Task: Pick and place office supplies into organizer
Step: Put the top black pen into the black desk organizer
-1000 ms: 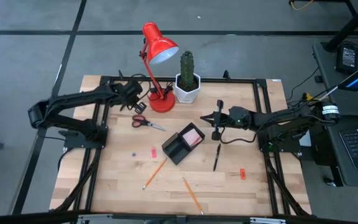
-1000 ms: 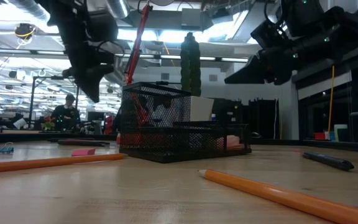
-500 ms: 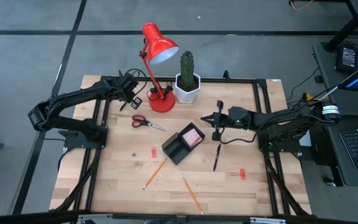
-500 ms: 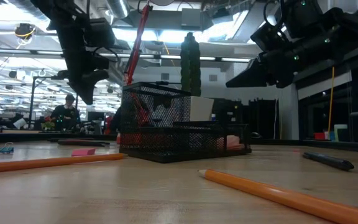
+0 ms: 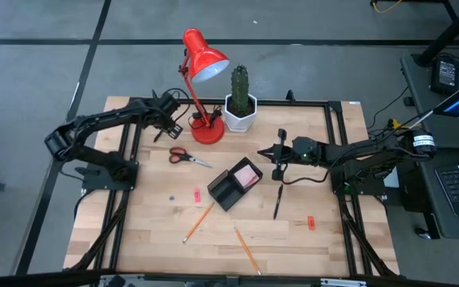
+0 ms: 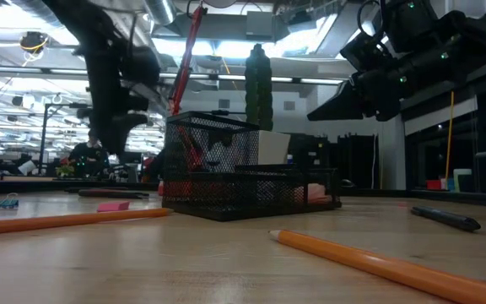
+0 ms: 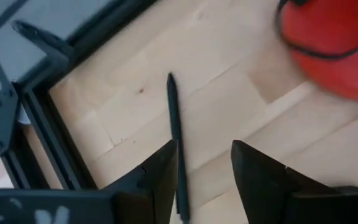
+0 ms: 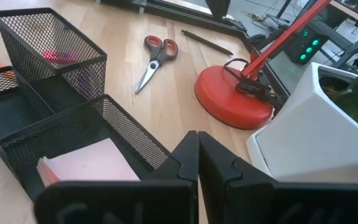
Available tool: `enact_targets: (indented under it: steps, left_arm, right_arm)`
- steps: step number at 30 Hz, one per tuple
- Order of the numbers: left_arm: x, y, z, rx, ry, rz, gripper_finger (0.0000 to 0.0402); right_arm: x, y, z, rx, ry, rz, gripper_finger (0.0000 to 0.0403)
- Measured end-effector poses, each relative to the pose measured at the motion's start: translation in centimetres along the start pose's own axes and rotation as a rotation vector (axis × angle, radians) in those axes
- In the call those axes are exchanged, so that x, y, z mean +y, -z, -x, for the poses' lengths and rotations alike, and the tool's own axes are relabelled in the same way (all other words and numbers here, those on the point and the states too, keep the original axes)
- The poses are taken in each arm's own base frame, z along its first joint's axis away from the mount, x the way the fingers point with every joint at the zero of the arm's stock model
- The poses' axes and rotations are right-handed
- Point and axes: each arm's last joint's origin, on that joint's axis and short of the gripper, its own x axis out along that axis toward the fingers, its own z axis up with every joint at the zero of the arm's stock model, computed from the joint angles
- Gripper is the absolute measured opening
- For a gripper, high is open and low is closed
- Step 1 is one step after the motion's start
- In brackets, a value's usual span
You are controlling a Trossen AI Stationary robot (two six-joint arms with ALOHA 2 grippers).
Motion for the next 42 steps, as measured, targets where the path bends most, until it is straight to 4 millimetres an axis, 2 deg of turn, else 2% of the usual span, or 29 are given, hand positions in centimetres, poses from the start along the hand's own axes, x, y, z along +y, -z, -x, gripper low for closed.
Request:
enact_targets:
  steps: [5,9,15,26,30,42]
  left_arm:
    - [0.7,-0.6,-2.4,0.06,-0.029,-0.01,0.0144]
    - [1.3,-1.1,-4.3,0.091,0.051,0.002,0.0146]
    - [2.4,-1.2,-6.3,0.147,0.053,0.031,0.0146]
    - [2.9,-1.3,-7.8,0.164,0.104,0.049,0.0146]
    - [2.7,-1.3,-8.4,0.182,0.1,-0.01,0.0146]
    - [2.5,-1.1,-8.5,0.198,0.096,-0.052,0.0143]
  right_arm:
    - [0.0,0.0,0.0,0.0,0.0,0.0,0.0008]
    - [0.0,0.0,0.0,0.0,0.0,0.0,0.0008]
    - [0.0,0.0,0.0,0.0,0.0,0.0,0.0008]
    - [-0.3,0.1,0.0,0.006,0.013,-0.005,0.0008]
    - [-0.4,0.1,-0.1,0.007,0.014,-0.005,0.0008]
    - [-0.3,0.1,-0.1,0.007,0.014,-0.005,0.0008]
